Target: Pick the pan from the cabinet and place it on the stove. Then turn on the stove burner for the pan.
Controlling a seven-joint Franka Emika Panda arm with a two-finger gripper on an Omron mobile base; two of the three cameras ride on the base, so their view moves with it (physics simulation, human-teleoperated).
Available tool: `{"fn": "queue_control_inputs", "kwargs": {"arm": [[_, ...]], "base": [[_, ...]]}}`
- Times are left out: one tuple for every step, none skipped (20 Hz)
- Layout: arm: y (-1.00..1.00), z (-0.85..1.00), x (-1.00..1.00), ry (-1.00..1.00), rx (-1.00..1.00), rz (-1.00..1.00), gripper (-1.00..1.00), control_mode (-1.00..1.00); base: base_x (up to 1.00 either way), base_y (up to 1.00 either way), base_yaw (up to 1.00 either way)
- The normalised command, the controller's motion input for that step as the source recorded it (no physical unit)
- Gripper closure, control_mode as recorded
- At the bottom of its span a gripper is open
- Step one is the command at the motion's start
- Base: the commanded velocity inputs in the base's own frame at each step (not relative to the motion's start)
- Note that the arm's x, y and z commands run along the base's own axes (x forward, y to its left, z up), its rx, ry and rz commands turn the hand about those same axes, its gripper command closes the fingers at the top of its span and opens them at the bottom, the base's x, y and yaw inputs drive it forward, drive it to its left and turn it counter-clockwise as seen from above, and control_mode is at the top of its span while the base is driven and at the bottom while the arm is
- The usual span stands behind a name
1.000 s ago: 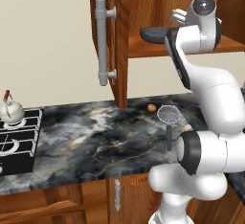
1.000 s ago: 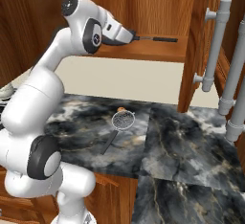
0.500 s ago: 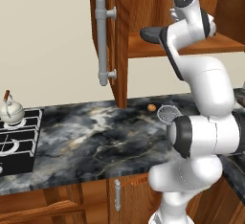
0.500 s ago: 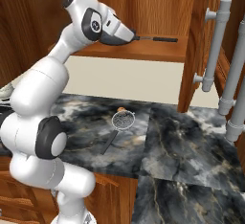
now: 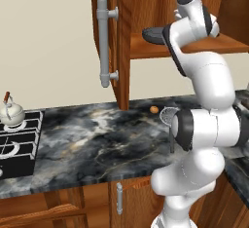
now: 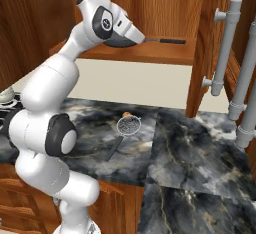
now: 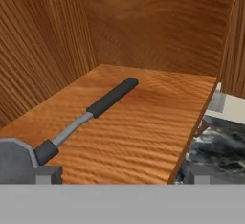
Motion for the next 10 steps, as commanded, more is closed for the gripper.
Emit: {"fn": "queue_control_inputs", "kwargs": {"arm": [[-0.24, -0.11, 0.16, 0.0, 0.06, 0.0, -1.0, -1.0], [-0.21, -0.07, 0.12, 0.0, 0.06, 0.0, -1.0, -1.0], [-0.2, -0.1, 0.1, 0.0, 0.07, 0.01, -1.0, -1.0], [-0.23, -0.06, 0.1, -0.01, 0.08, 0.04, -1.0, -1.0], [-0.19, -0.07, 0.1, -0.01, 0.07, 0.03, -1.0, -1.0], [-0.14, -0.06, 0.11, 0.0, 0.06, 0.03, -1.0, -1.0], [-0.13, -0.05, 0.14, 0.0, 0.05, 0.02, -1.0, -1.0], [-0.14, 0.0, 0.17, 0.0, 0.04, 0.03, -1.0, -1.0], [-0.11, 0.0, 0.17, 0.0, 0.02, 0.02, -1.0, -1.0], [-0.11, 0.0, 0.19, 0.0, 0.01, 0.0, -1.0, -1.0]], "base": [[0.0, 0.0, 0.0], [0.0, 0.0, 0.0], [0.0, 0.0, 0.0], [0.0, 0.0, 0.0], [0.0, 0.0, 0.0], [0.0, 0.0, 0.0], [0.0, 0.0, 0.0], [0.0, 0.0, 0.0], [0.0, 0.0, 0.0], [0.0, 0.0, 0.0]]}}
